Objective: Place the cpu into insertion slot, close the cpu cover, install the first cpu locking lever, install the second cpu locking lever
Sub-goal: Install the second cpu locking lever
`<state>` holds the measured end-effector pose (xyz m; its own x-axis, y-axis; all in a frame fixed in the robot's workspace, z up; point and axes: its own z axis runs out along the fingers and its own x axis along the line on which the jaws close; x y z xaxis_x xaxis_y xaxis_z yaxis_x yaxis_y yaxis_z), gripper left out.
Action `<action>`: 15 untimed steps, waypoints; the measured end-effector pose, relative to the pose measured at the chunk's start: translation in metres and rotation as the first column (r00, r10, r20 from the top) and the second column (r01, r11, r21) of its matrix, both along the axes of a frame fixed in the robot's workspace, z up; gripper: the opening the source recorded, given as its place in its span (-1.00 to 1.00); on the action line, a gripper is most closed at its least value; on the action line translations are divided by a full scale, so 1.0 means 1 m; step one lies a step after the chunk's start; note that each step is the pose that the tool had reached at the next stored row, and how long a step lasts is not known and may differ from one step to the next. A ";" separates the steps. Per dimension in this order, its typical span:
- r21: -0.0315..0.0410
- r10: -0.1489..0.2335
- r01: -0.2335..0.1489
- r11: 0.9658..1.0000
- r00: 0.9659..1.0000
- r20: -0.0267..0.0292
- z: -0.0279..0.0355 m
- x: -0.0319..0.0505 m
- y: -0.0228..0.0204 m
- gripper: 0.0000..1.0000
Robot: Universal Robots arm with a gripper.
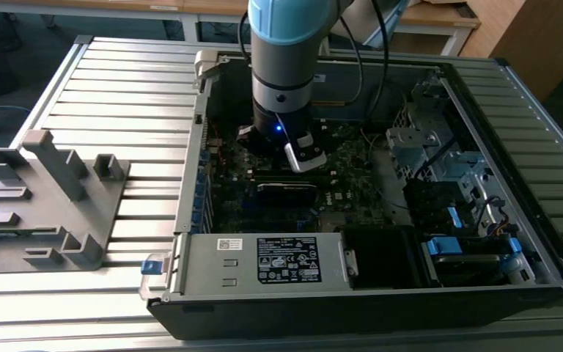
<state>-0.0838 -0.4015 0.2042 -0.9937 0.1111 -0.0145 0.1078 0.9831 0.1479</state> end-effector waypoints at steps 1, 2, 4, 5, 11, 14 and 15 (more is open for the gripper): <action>0.017 0.000 0.000 1.000 1.000 0.000 -0.0001 0.0000 0.0000 -0.80; 0.031 0.000 0.000 1.000 1.000 0.000 -0.0002 0.0000 0.0000 -0.80; 0.038 0.000 0.000 0.999 1.000 0.000 -0.0005 0.0000 0.0001 -0.80; 0.039 0.000 0.000 0.999 1.000 0.000 -0.0008 -0.0001 0.0000 -0.80; 0.047 0.000 0.000 0.999 1.000 0.000 -0.0045 -0.0004 -0.0001 -0.80; 0.060 0.000 0.000 0.998 1.000 0.000 -0.0066 -0.0012 -0.0001 -0.80; 0.067 0.000 0.000 0.998 1.000 0.000 -0.0069 -0.0017 -0.0001 -0.80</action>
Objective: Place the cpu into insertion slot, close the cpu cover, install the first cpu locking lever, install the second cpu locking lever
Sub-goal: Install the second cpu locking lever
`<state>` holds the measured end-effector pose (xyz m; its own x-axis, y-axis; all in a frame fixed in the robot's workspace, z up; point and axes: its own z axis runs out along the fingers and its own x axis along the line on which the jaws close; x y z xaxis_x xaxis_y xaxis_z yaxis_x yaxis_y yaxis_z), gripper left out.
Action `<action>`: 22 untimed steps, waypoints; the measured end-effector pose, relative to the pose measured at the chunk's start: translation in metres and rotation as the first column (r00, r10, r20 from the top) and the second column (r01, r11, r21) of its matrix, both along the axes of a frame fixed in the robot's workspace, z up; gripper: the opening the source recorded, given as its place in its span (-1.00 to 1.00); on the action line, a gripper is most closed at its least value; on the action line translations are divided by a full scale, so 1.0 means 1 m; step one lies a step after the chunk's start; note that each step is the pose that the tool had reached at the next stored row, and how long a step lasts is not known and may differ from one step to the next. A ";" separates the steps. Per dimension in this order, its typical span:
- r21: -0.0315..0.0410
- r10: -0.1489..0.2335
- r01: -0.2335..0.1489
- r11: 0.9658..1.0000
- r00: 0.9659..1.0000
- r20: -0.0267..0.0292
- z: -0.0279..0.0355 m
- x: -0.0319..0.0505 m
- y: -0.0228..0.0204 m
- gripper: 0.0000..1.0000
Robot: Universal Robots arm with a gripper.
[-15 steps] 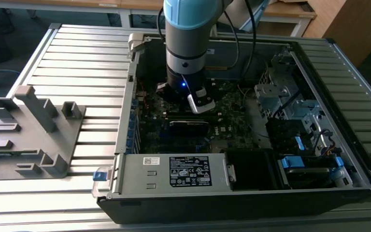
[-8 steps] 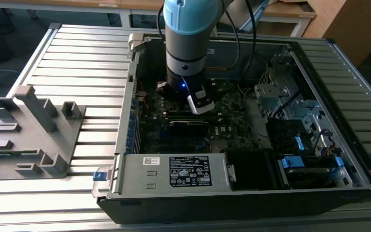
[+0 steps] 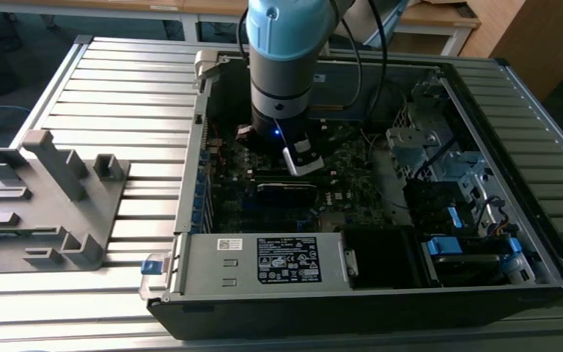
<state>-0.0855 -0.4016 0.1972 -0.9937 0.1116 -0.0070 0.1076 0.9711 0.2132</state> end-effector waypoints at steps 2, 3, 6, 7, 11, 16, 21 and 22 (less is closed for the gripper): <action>0.010 0.000 0.000 1.000 1.000 0.000 -0.0010 -0.0007 0.0000 -0.80; 0.013 0.000 0.000 1.000 1.000 0.000 -0.0017 -0.0011 0.0001 -0.80; 0.018 0.000 0.000 1.000 1.000 0.000 -0.0035 -0.0022 -0.0001 -0.80; 0.020 0.000 0.000 1.000 1.000 0.000 -0.0039 -0.0026 -0.0002 -0.80; 0.024 0.000 0.000 1.000 1.000 0.000 -0.0050 -0.0043 -0.0005 -0.80; 0.023 0.000 0.000 1.000 1.000 0.000 -0.0030 -0.0044 -0.0007 -0.80; 0.024 0.000 0.000 1.000 1.000 0.000 0.0125 -0.0044 -0.0006 -0.80; 0.024 0.000 0.000 1.000 1.000 0.000 0.0158 -0.0044 -0.0006 -0.80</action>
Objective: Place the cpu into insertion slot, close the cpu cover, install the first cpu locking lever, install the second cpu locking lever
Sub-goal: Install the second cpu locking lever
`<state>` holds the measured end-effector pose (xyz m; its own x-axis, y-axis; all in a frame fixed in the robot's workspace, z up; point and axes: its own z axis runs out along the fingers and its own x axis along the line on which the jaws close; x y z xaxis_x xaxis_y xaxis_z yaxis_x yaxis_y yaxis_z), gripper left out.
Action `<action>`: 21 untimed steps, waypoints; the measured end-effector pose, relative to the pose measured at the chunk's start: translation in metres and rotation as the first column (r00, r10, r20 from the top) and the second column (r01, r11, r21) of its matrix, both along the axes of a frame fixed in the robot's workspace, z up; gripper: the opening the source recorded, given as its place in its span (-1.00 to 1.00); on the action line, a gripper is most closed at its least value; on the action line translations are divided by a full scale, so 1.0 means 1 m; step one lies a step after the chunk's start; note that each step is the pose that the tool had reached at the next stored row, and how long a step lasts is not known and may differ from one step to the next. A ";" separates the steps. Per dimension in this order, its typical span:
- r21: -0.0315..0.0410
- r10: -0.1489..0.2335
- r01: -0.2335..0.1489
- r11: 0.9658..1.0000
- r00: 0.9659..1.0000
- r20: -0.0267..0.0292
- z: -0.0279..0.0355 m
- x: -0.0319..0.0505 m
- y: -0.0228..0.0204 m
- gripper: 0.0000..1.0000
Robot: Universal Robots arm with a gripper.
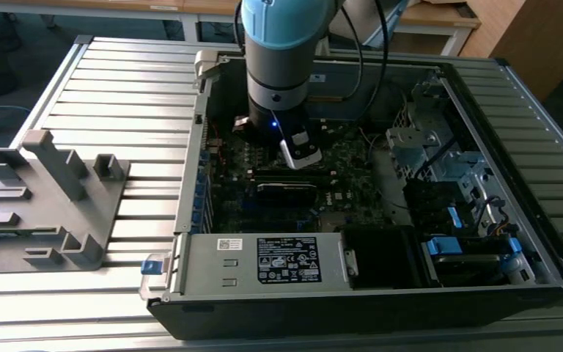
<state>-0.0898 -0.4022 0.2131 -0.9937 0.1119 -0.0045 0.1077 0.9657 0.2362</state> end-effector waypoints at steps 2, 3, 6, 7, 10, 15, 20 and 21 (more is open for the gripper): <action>0.000 0.000 0.000 1.000 1.000 0.000 0.0061 0.0000 0.0000 -0.80; 0.000 0.000 0.000 1.000 1.000 0.000 0.0084 0.0000 0.0000 -0.80; -0.009 0.000 0.000 1.000 1.000 0.000 0.0095 0.0001 0.0000 -0.80; -0.021 0.000 0.000 1.000 1.000 0.000 0.0095 0.0000 0.0001 -0.80; -0.073 -0.002 0.002 0.997 1.000 0.000 0.0095 0.0000 0.0017 -0.80; -0.077 -0.004 0.004 0.997 1.000 0.000 0.0085 0.0036 0.0051 -0.80; -0.077 -0.004 0.004 0.997 1.000 0.000 0.0074 0.0196 0.0070 -0.80; -0.077 -0.004 0.004 0.997 1.000 0.000 0.0072 0.0229 0.0072 -0.80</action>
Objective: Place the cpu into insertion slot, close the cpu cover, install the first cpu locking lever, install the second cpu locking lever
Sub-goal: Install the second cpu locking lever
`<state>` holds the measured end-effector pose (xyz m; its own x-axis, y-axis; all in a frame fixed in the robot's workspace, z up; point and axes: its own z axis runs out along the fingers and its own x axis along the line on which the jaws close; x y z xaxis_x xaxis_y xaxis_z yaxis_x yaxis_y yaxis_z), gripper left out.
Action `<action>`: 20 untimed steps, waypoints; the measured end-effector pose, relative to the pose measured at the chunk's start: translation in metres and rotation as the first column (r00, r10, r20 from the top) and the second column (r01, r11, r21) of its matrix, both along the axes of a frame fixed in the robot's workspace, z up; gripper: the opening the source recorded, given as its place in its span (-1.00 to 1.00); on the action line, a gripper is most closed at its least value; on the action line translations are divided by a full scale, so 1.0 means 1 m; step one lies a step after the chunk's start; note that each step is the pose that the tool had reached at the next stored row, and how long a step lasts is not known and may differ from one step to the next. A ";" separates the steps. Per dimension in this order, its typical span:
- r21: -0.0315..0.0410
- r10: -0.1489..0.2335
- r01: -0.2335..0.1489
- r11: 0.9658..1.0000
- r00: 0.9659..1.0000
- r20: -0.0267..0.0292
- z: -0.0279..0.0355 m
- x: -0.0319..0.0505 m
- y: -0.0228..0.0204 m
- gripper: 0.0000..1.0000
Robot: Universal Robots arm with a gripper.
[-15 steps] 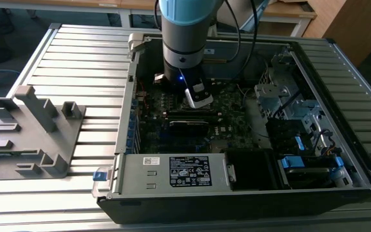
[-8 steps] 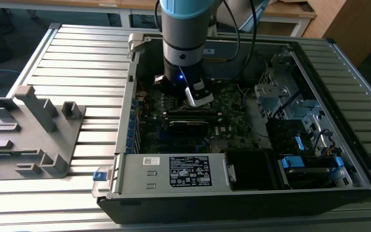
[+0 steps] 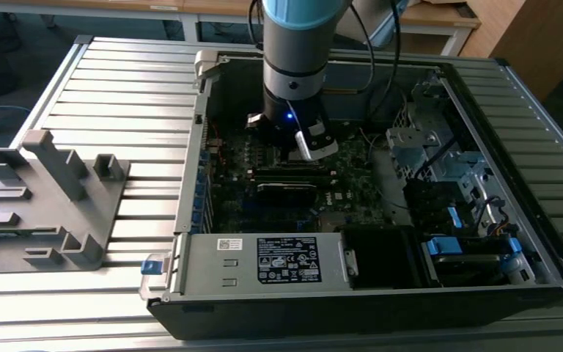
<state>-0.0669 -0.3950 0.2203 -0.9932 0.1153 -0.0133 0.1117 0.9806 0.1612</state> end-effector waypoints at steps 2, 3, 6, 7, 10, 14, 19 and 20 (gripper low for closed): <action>0.000 0.000 0.000 1.000 1.000 0.000 -0.0002 0.0061 0.0003 -0.80; 0.000 0.000 0.000 1.000 1.000 0.000 -0.0004 0.0088 0.0005 -0.80; 0.000 -0.001 0.001 1.000 1.000 0.000 -0.0008 0.0129 0.0042 -0.80; 0.000 -0.001 0.001 1.000 1.000 0.000 -0.0009 0.0132 0.0070 -0.80; 0.000 0.000 0.000 1.000 1.000 0.000 -0.0015 0.0139 0.0163 -0.80; -0.009 0.000 0.000 1.000 1.000 0.000 -0.0026 0.0155 0.0256 -0.80; -0.053 -0.001 0.001 0.999 1.000 0.000 -0.0031 0.0191 0.0297 -0.80; -0.065 -0.001 0.001 0.998 1.000 0.000 -0.0032 0.0196 0.0304 -0.80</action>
<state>-0.0473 -0.3647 0.2171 -0.9932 0.1149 -0.0207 0.1124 0.9889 0.0970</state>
